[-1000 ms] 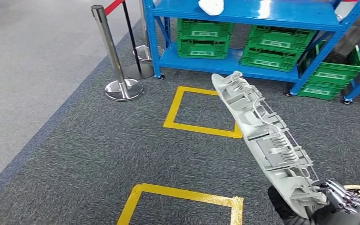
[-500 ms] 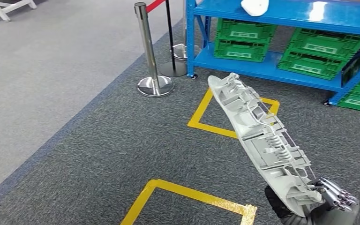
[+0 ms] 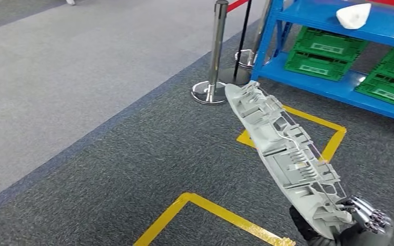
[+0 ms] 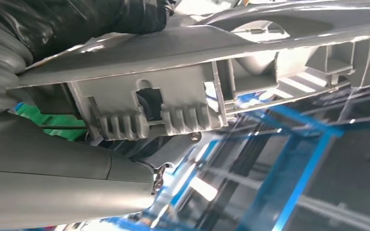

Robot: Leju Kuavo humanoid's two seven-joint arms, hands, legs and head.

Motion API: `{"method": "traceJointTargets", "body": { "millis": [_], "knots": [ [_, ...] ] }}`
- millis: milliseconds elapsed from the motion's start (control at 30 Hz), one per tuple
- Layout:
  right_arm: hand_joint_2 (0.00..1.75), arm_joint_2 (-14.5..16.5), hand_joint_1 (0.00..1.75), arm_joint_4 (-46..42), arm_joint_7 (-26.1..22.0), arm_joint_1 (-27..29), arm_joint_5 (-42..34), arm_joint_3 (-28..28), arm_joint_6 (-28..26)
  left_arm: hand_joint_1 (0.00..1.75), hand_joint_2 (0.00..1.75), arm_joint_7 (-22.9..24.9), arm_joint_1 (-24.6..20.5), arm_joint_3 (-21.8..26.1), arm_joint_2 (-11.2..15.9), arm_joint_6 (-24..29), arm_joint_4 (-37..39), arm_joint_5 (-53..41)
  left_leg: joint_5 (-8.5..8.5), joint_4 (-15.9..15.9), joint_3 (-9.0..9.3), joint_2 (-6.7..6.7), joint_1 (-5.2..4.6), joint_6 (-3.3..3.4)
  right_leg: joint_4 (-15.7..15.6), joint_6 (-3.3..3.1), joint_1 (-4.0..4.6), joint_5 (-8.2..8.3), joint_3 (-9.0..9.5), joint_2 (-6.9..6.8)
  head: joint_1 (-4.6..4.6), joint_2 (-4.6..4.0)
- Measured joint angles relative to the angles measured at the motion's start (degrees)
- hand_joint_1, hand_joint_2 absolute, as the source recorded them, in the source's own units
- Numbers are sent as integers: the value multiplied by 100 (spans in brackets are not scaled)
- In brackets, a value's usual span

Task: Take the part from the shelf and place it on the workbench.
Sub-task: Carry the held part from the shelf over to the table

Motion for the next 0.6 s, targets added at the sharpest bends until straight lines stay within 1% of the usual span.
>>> {"method": "traceJointTargets", "body": {
  "millis": [33,67,100,133,167,200,233,267,300,333,367,400,433,467,500,533,567,600],
  "knots": [
    [175,-9,175,7,1,3,1,0,0,0,0,0,-5,5,5,1,0,2,2,3,-4,-83,-1,3,362,1,2,-121,-180,48,10,0],
    [175,-16,175,15,3,6,1,-1,0,0,0,0,-5,11,6,1,0,3,3,6,-3,-167,-2,4,554,1,3,-131,-289,64,13,0],
    [175,-23,175,24,5,8,1,-1,0,0,0,0,-2,16,7,-2,0,3,2,12,2,-257,-1,3,516,0,2,-16,-298,74,13,0],
    [175,-31,175,31,6,10,1,-1,0,0,0,0,1,20,6,-7,0,3,-2,21,10,-347,3,-3,256,-1,-4,197,-204,99,12,0],
    [175,-38,175,33,6,9,1,0,0,0,0,0,1,24,4,-13,0,2,-11,39,12,-433,10,-18,-142,0,-17,441,-46,180,14,0],
    [175,-44,175,36,5,7,2,2,0,0,0,0,-3,27,4,-18,0,2,-25,75,0,-513,7,-42,-518,3,-33,609,109,311,21,0],
    [175,-48,175,39,3,6,3,7,0,0,0,0,-10,33,4,-21,0,2,-34,114,-29,-590,8,-71,-789,1,-48,696,237,422,24,0],
    [175,-52,175,43,2,8,9,15,0,0,0,0,-13,43,5,-21,0,0,-36,147,-67,-659,10,-103,-929,-5,-54,707,304,500,31,0],
    [175,-56,175,48,3,11,19,24,0,0,0,0,-10,54,5,-21,0,-2,-26,171,-103,-727,14,-134,-958,-16,-49,675,330,508,34,0],
    [175,-59,175,50,4,13,28,31,0,0,0,0,2,65,6,-21,0,-4,-15,179,-133,-795,26,-160,-963,-39,-47,673,345,449,31,0],
    [175,-61,175,52,6,12,39,36,0,0,0,0,18,73,9,-21,0,-7,-26,201,-152,-779,28,-187,-969,-64,-49,680,350,380,33,0],
    [175,-62,175,52,6,9,48,39,0,0,0,0,28,78,9,-21,0,-7,-79,283,-189,-670,22,-216,-978,-94,-54,686,362,310,20,0],
    [175,-62,175,51,5,8,54,41,0,0,0,0,27,80,9,-21,0,-7,-190,471,-274,-502,17,-246,-987,-129,-57,689,373,230,-7,0],
    [175,-62,175,51,4,9,61,42,0,0,0,0,18,80,7,-21,0,-9,-347,769,-409,-304,17,-274,-990,-159,-51,684,381,144,-32,0],
    [175,-63,175,50,4,14,66,42,0,0,0,0,5,80,-1,-21,0,-10,-525,1157,-593,-163,26,-298,-990,-184,-39,673,384,57,-59,0],
    [175,-63,175,50,5,16,69,41,0,0,0,0,-5,80,-5,-21,0,-12,-666,1527,-772,-102,41,-312,-989,-202,-25,663,387,-37,-73,0],
    [175,-64,175,51,6,17,74,41,0,0,0,0,-8,80,-9,-21,0,-14,-723,1766,-889,-80,51,-315,-989,-212,-13,652,393,-123,-73,0],
    [175,-64,175,51,6,16,76,42,0,0,0,0,-2,80,-12,-21,0,-14,-674,1805,-910,-72,55,-306,-989,-218,-2,639,402,-202,-74,0]
  ]
}}
